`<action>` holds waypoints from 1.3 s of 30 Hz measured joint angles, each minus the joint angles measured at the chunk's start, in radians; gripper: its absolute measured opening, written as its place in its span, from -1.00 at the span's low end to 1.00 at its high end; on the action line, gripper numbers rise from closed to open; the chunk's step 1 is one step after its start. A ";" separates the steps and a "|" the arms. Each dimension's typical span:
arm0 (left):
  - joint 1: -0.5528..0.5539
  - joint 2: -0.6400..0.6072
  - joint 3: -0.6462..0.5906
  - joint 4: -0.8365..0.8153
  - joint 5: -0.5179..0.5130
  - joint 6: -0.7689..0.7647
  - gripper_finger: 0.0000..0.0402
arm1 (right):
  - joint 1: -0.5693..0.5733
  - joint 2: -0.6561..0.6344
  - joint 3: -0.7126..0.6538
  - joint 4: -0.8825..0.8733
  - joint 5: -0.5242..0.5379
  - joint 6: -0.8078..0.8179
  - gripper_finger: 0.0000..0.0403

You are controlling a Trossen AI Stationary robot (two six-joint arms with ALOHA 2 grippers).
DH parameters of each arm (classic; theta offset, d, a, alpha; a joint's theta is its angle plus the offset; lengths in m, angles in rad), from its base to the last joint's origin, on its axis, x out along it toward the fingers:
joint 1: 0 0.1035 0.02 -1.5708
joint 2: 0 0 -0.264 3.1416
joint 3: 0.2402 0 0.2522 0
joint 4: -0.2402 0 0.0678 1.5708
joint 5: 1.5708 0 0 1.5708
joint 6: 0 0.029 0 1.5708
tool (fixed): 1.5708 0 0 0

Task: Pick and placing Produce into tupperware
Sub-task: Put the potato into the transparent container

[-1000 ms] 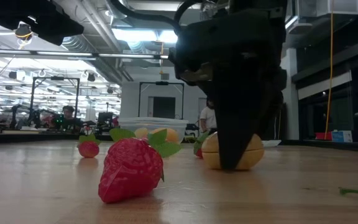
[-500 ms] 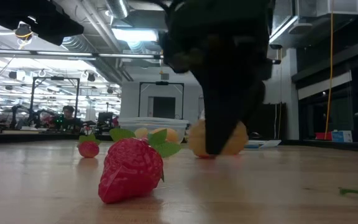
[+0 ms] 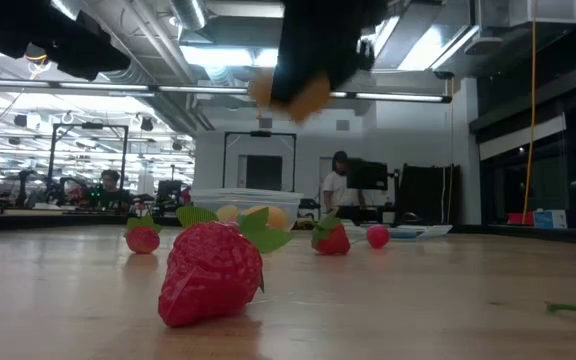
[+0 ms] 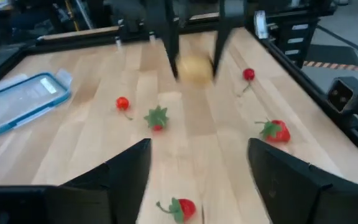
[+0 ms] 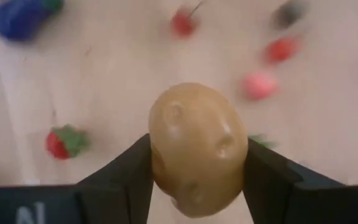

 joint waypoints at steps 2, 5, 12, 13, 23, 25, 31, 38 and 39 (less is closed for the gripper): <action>0.000 0.000 0.000 -0.001 0.000 -0.016 0.28 | 0.006 -0.064 -0.003 -0.007 0.078 -0.015 -0.04; 0.000 0.000 0.000 -0.001 -0.003 -0.026 0.28 | 0.016 -0.158 -0.020 -0.007 0.193 -0.048 -0.04; 0.000 0.000 0.000 0.001 -0.004 -0.039 0.28 | 0.043 -0.359 -0.219 0.132 0.291 -0.134 -0.04; 0.000 0.000 0.000 0.003 -0.004 -0.039 0.28 | 0.044 -0.389 -0.268 0.179 0.292 -0.144 -0.04; 0.000 0.000 0.000 0.013 -0.005 -0.060 0.28 | 0.046 -0.696 -0.832 0.890 0.212 -0.405 -0.04; 0.000 0.000 0.000 0.013 -0.005 -0.063 0.28 | 0.046 -0.753 -0.920 1.024 0.133 -0.466 -0.04; 0.008 0.000 0.000 0.028 -0.015 -0.064 0.28 | 0.012 -0.899 -1.134 1.270 0.018 -0.550 -0.04; 0.033 0.000 0.000 0.044 -0.017 -0.067 0.28 | -0.050 -0.999 -1.286 1.483 -0.140 -0.626 -0.04; 0.036 0.000 0.000 0.044 -0.017 -0.067 0.28 | -0.058 -1.005 -1.302 1.523 -0.153 -0.639 -0.04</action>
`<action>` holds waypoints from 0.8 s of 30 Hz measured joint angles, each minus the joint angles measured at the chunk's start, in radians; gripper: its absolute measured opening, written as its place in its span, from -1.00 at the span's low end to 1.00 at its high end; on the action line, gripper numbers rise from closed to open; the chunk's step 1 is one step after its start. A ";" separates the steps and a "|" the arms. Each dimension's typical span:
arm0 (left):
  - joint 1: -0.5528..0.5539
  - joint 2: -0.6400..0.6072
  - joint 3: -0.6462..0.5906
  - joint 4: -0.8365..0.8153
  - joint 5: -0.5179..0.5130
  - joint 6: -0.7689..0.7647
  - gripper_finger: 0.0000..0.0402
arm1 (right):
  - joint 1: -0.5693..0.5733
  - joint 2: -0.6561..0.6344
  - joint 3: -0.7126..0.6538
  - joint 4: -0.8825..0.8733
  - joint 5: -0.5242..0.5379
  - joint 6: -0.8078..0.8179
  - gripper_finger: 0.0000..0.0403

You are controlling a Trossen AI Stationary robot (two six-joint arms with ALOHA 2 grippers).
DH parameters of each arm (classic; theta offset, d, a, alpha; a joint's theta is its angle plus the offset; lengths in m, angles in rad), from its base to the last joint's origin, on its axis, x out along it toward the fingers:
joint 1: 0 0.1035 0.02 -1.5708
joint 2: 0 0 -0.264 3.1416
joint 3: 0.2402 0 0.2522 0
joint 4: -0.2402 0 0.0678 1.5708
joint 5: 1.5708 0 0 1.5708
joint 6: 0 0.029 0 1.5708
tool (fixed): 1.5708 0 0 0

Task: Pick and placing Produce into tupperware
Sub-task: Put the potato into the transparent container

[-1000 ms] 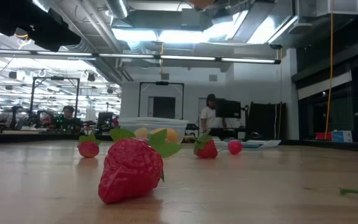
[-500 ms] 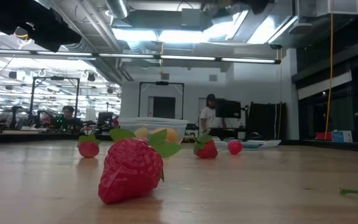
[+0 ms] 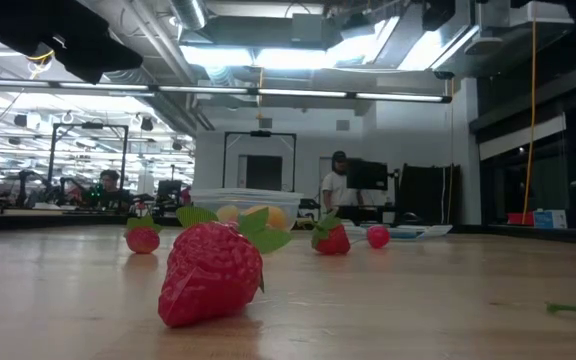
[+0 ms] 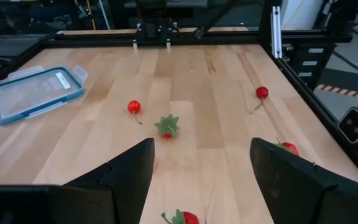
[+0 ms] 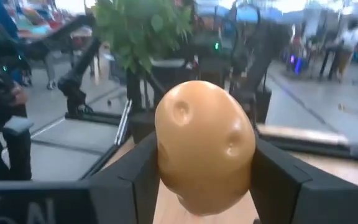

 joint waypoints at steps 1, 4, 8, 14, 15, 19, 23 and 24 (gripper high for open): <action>0.003 0.000 0.000 0.000 0.000 0.000 0.28 | -0.006 -0.004 -0.018 0.036 -0.017 -0.016 -0.04; 0.011 0.000 0.000 0.000 0.000 0.000 0.28 | -0.024 -0.005 -0.068 0.158 -0.078 -0.053 -0.04; 0.012 0.000 0.000 0.000 0.000 0.000 0.28 | -0.036 -0.001 -0.141 0.345 -0.153 -0.103 -0.04; 0.012 0.000 0.000 0.000 0.000 0.000 0.28 | -0.036 -0.002 -0.210 0.504 -0.200 -0.130 -0.04; 0.012 0.000 0.000 0.000 0.000 0.000 0.28 | -0.036 -0.001 -0.211 0.502 -0.200 -0.129 -0.04; 0.012 0.000 0.000 0.000 0.000 0.000 0.28 | -0.036 -0.001 -0.211 0.501 -0.198 -0.126 -0.04; 0.012 0.000 0.000 0.000 0.000 0.000 0.28 | -0.043 -0.001 -0.211 0.492 -0.158 -0.110 -0.04; 0.012 0.000 0.000 0.000 0.000 0.000 0.28 | -0.044 -0.001 -0.211 0.482 -0.126 -0.105 -0.04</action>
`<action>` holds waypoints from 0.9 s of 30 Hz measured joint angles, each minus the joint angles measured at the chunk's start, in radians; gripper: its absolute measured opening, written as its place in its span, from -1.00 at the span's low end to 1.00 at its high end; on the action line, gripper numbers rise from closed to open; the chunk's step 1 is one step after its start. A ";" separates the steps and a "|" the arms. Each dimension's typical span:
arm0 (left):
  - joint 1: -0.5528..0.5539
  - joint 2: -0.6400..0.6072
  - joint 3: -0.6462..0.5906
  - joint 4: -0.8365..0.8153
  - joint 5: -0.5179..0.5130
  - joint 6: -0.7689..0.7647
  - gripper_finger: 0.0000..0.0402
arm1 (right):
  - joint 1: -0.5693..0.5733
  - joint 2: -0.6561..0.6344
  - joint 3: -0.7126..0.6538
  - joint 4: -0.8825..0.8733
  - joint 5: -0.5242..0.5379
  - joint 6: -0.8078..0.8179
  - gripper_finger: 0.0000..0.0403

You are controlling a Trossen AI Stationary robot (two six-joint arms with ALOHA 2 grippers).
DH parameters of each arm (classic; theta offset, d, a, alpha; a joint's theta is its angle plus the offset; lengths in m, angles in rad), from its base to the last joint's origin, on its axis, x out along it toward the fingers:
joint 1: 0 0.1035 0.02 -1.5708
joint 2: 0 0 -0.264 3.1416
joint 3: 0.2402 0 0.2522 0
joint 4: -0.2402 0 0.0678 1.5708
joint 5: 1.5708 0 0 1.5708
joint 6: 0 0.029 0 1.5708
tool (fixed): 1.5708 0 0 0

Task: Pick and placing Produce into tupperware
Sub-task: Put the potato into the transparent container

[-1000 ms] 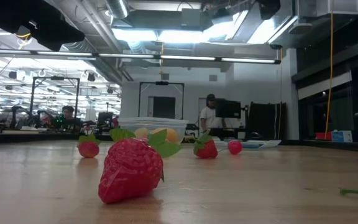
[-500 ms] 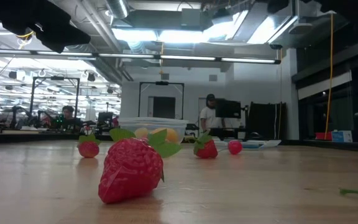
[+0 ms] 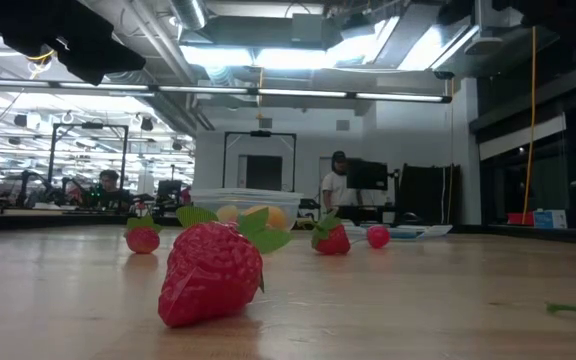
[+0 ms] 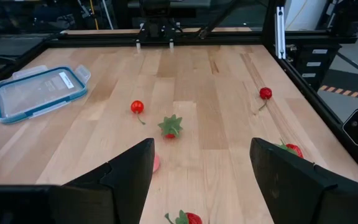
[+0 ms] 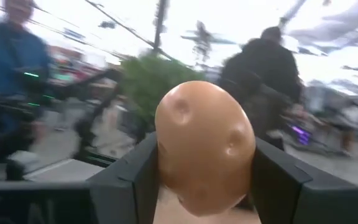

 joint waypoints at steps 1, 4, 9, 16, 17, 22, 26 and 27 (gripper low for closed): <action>0.000 0.000 0.000 0.000 0.000 0.000 0.28 | 0.000 0.000 0.000 -0.010 0.031 0.001 -0.04; 0.000 0.000 0.000 0.000 0.000 0.001 0.28 | 0.000 0.000 0.000 -0.019 0.073 -0.001 -0.04; 0.000 0.000 0.000 0.000 -0.005 0.003 0.28 | 0.003 0.000 0.000 -0.018 0.230 -0.048 -0.04; 0.000 0.000 0.000 0.000 -0.009 0.007 0.28 | 0.004 0.000 0.000 -0.042 0.241 -0.038 -0.04; 0.000 0.000 0.000 0.000 -0.009 0.008 0.28 | 0.003 0.000 0.001 -0.056 0.242 -0.024 -0.04; 0.000 0.000 0.000 0.000 -0.009 -0.054 0.28 | -0.033 0.002 0.085 -0.298 0.279 0.032 -0.04; 0.000 0.000 0.000 -0.001 -0.009 -0.067 0.28 | -0.100 0.039 0.213 -0.555 0.274 0.080 -0.04; 0.000 0.000 0.000 -0.001 -0.009 -0.067 0.28 | -0.122 0.060 0.245 -0.614 0.263 0.087 -0.04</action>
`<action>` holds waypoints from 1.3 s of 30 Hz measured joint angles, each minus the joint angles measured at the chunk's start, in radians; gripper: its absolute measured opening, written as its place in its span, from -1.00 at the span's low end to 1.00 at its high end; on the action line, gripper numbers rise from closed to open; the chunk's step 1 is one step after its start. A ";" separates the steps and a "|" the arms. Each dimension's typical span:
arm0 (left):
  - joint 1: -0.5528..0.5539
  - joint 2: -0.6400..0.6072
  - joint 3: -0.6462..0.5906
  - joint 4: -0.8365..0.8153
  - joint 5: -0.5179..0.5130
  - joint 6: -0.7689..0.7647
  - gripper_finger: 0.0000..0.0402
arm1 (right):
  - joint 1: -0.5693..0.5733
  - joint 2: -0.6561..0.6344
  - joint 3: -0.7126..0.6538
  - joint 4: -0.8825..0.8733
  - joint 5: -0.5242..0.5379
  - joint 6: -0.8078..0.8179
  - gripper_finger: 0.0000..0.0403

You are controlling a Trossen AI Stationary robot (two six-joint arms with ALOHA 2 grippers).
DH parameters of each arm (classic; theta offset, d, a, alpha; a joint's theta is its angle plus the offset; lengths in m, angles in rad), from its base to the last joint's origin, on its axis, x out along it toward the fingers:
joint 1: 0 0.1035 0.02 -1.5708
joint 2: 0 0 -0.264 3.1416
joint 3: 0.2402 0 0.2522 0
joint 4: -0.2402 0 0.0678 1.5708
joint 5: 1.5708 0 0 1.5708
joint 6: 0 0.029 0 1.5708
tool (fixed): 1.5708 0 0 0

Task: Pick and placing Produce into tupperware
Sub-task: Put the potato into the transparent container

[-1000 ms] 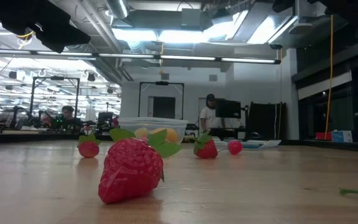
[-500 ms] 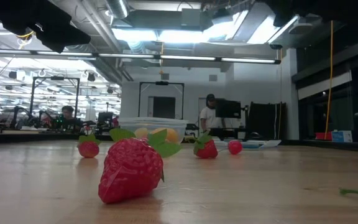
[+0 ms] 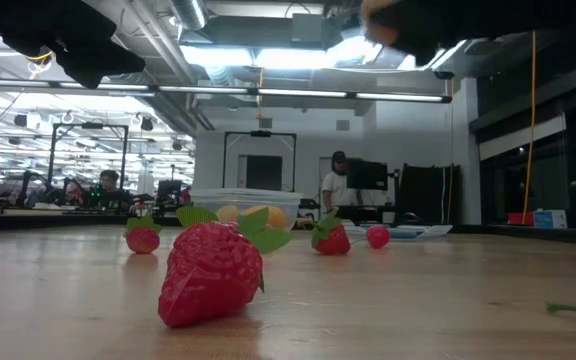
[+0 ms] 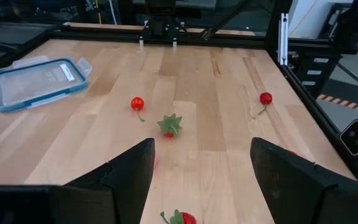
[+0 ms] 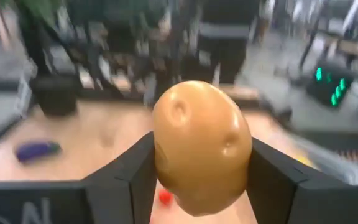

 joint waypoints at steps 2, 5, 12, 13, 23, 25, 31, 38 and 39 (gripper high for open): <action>0.000 0.000 0.000 0.000 -0.001 0.000 0.28 | -0.047 0.055 0.061 -0.093 -0.065 0.018 -0.04; 0.000 0.000 0.000 -0.001 -0.003 0.022 0.28 | -0.119 0.162 0.159 -0.178 -0.199 0.000 -0.04; 0.000 0.000 0.000 -0.007 -0.004 0.026 0.28 | -0.304 0.378 0.420 -0.383 -0.404 -0.082 -0.04; 0.000 0.000 0.000 -0.008 -0.004 0.026 0.28 | -0.331 0.406 0.463 -0.425 -0.438 -0.094 -0.04; 0.000 0.000 0.000 -0.008 -0.004 0.026 0.28 | -0.515 0.755 1.005 -0.865 -0.656 -0.248 -0.04; 0.000 0.000 0.000 -0.008 -0.004 0.026 0.28 | -0.545 0.835 1.123 -0.919 -0.696 -0.263 -0.04; 0.000 0.000 0.000 -0.010 -0.005 0.026 0.28 | -0.623 1.056 1.457 -1.059 -0.778 -0.263 -0.04; 0.000 0.000 0.000 -0.010 -0.004 0.027 0.28 | -0.642 1.272 1.729 -1.178 -0.806 -0.257 -0.04; 0.000 0.000 0.000 -0.010 -0.004 0.027 0.28 | -0.642 1.297 1.757 -1.184 -0.807 -0.257 -0.04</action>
